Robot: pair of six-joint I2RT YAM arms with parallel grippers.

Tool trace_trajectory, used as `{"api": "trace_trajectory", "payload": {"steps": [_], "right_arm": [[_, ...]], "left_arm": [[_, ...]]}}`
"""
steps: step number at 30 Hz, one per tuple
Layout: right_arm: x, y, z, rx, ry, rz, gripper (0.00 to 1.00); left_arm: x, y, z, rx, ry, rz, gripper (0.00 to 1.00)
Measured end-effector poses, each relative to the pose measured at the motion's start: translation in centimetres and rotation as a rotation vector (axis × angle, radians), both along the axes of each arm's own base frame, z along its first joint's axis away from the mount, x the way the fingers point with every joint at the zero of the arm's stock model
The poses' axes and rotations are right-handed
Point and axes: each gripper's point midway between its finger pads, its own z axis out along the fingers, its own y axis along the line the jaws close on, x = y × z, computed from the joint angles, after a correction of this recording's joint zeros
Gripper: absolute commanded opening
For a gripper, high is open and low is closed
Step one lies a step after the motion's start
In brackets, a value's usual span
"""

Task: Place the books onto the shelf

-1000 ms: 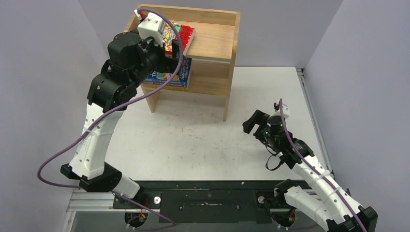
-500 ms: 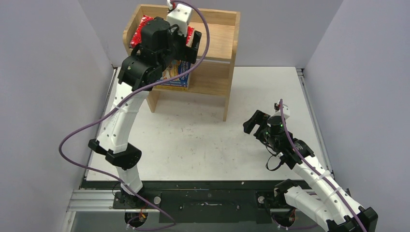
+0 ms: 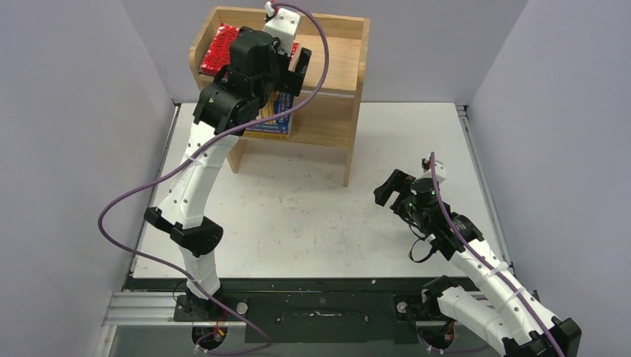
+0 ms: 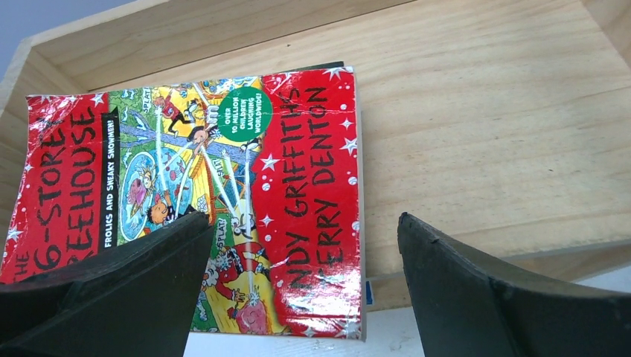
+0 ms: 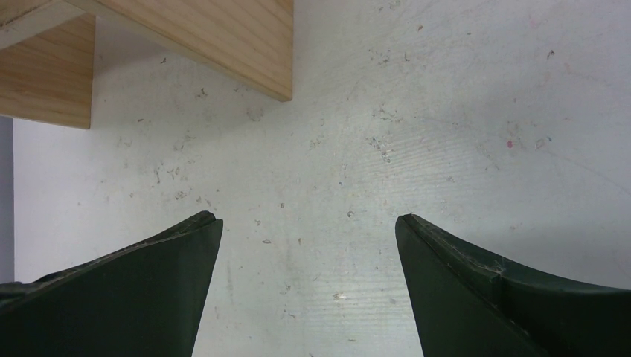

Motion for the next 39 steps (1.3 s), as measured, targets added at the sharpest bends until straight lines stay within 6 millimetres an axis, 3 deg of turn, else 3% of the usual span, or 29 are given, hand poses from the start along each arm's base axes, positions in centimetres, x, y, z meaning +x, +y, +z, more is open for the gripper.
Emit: {"api": "trace_trajectory", "payload": {"steps": [6, 17, 29, 39], "right_arm": [[0.0, 0.0, -0.1, -0.001, 0.002, 0.000, 0.90], [0.1, 0.0, -0.3, -0.006, 0.011, 0.000, 0.90], [0.1, 0.0, -0.3, -0.006, 0.011, 0.000, 0.90], [0.1, 0.1, -0.3, -0.005, 0.011, 0.000, 0.90]], "left_arm": [[1.1, 0.1, -1.1, 0.054, 0.000, 0.062, 0.94], [1.6, 1.7, 0.3, 0.049, -0.060, 0.187, 0.95], [3.3, 2.5, -0.3, 0.039, -0.068, 0.238, 0.95], [3.5, 2.4, -0.3, 0.003, -0.064, 0.222, 0.96]]}}
